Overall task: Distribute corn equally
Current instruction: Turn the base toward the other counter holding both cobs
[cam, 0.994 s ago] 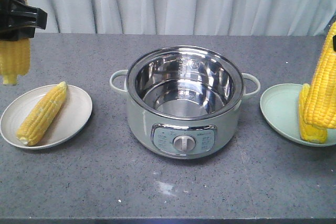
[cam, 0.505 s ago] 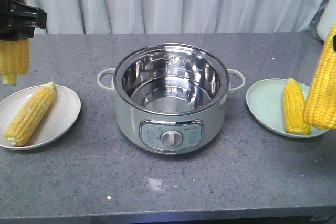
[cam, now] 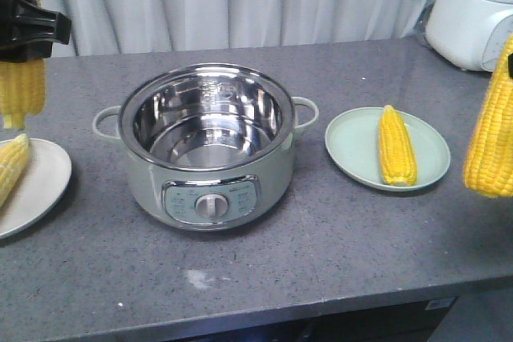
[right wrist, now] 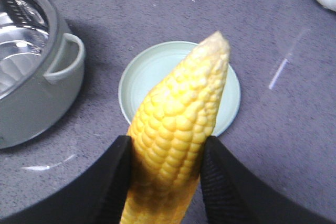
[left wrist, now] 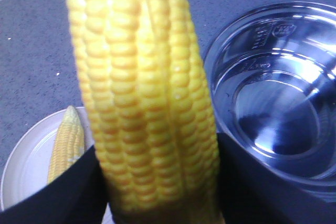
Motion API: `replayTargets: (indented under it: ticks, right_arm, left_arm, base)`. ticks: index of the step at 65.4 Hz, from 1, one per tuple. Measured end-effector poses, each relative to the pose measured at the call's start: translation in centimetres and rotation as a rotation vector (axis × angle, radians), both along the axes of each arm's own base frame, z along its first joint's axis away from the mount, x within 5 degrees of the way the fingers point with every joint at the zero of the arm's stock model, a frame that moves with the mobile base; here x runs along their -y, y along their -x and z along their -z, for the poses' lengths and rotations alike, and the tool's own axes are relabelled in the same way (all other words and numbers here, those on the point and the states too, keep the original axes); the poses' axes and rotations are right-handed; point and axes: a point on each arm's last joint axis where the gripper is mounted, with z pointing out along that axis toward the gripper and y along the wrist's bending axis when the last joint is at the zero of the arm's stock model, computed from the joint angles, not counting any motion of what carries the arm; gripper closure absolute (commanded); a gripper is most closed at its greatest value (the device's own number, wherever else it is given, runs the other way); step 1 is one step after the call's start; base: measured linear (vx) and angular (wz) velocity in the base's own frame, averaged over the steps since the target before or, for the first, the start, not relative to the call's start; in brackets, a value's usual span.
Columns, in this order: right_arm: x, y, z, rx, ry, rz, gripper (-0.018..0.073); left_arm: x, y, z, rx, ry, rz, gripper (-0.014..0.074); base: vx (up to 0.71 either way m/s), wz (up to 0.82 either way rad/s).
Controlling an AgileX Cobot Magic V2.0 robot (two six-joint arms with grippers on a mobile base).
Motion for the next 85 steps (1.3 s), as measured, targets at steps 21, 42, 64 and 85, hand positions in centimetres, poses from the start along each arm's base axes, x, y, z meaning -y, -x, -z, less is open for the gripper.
replayTargets:
  ticks: [21, 42, 64, 85]
  right_arm:
    - [0.00, -0.01, -0.01, 0.001, 0.000, 0.000, 0.0366]
    - [0.00, 0.00, 0.00, 0.000, 0.000, 0.000, 0.0366]
    - [0.00, 0.00, 0.00, 0.000, 0.000, 0.000, 0.0366]
    - [0.00, 0.00, 0.00, 0.000, 0.000, 0.000, 0.0366]
  left_arm:
    - [0.00, 0.00, 0.00, 0.000, 0.000, 0.000, 0.0593]
    - [0.00, 0.00, 0.00, 0.000, 0.000, 0.000, 0.0593]
    - [0.00, 0.00, 0.01, 0.000, 0.000, 0.000, 0.0593]
    - [0.00, 0.00, 0.01, 0.000, 0.000, 0.000, 0.0593]
  base:
    - [-0.03, -0.32]
    - [-0.04, -0.38]
    - [-0.04, -0.36]
    - [-0.03, -0.32]
